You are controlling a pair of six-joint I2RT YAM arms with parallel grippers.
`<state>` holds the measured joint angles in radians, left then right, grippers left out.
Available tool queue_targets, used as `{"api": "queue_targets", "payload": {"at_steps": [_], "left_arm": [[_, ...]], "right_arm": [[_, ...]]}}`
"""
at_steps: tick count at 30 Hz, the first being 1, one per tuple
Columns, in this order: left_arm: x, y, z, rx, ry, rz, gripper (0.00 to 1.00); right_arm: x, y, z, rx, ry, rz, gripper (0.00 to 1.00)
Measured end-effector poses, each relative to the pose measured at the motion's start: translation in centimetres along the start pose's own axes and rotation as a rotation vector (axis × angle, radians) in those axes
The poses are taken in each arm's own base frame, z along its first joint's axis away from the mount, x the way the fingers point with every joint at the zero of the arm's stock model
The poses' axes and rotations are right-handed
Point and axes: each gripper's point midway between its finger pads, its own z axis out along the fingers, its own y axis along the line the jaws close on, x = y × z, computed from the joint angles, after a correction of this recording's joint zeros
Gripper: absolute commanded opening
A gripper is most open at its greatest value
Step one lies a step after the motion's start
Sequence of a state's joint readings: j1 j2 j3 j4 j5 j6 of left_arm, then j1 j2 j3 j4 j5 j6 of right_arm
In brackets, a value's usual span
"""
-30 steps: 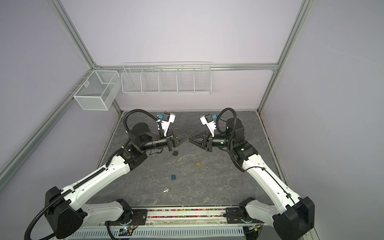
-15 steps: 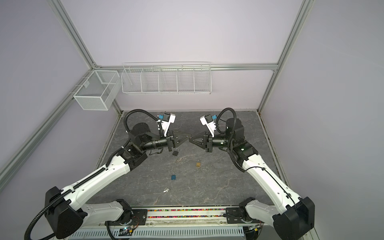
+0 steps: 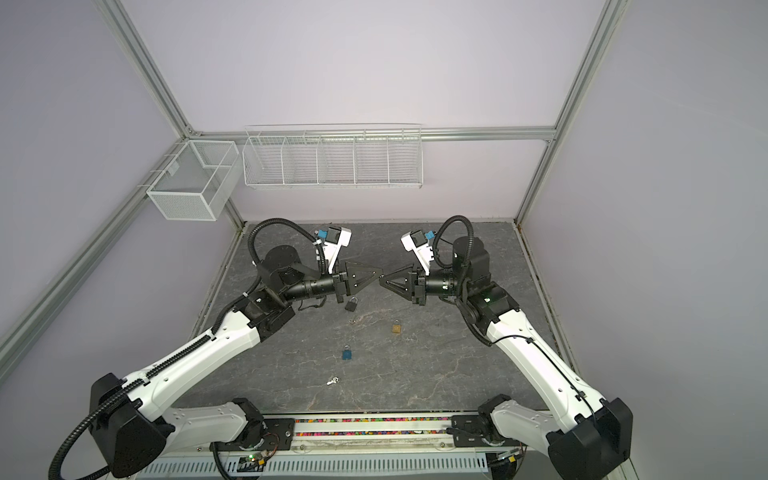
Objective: Unlock with the key
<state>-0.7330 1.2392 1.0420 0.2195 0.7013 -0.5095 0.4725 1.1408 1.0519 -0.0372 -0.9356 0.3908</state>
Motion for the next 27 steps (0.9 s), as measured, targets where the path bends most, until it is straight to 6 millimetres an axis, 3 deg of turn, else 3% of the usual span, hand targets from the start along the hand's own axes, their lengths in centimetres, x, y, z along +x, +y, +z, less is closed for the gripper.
{"api": "queue_targets", "payload": {"at_steps": [5, 11, 19, 20, 21, 23, 27], "left_arm": [[0.0, -0.1, 0.0, 0.004, 0.002, 0.0, 0.0], [-0.2, -0.3, 0.0, 0.013, -0.002, 0.006, 0.0], [-0.2, -0.3, 0.0, 0.009, -0.002, 0.005, 0.0], [-0.2, -0.2, 0.0, 0.007, -0.003, 0.005, 0.04], [-0.2, -0.2, 0.0, 0.004, -0.005, 0.005, 0.19], [-0.4, 0.0, 0.0, -0.005, -0.009, 0.004, 0.41], [-1.1, 0.3, -0.1, -0.037, -0.039, 0.002, 0.54]], "right_arm": [[-0.2, 0.2, 0.0, -0.002, -0.003, -0.005, 0.15], [-0.4, 0.3, 0.0, -0.008, -0.004, -0.012, 0.06], [-0.4, 0.3, -0.1, -0.005, -0.004, -0.019, 0.06], [-0.4, 0.3, -0.1, -0.004, -0.005, -0.02, 0.06], [-0.4, 0.2, -0.1, -0.001, -0.006, -0.019, 0.06], [-0.3, 0.0, -0.1, 0.012, -0.004, -0.011, 0.06], [0.0, -0.6, -0.3, 0.054, -0.001, 0.01, 0.06]]}}
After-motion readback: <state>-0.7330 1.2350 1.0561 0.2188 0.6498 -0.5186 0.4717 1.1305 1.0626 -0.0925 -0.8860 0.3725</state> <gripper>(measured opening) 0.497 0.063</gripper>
